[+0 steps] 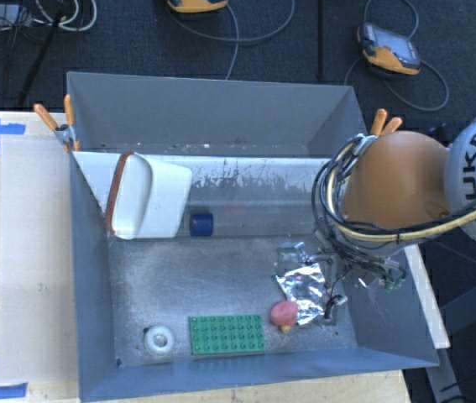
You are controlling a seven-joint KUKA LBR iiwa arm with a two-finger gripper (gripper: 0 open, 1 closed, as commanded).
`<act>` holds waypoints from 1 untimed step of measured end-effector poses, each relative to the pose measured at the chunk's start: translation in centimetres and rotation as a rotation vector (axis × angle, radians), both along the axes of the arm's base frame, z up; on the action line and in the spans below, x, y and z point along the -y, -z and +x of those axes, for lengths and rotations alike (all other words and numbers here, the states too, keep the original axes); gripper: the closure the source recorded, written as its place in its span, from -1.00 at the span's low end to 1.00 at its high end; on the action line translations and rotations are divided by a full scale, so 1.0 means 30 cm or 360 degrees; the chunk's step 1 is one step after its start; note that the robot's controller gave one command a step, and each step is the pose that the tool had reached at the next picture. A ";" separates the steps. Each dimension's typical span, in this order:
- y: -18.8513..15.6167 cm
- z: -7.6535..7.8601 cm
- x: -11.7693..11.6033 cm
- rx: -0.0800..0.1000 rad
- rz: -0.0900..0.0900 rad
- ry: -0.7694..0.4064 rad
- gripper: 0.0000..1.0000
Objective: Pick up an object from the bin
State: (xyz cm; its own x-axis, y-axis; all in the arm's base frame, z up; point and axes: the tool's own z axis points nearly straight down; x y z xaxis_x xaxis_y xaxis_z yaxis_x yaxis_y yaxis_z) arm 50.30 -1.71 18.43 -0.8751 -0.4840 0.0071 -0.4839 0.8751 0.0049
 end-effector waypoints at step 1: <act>0.285 0.051 0.054 0.0003 -0.0003 0.0341 -1.00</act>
Offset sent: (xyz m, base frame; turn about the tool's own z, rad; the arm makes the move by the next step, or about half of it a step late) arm 0.0166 -0.0158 -0.0818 0.2120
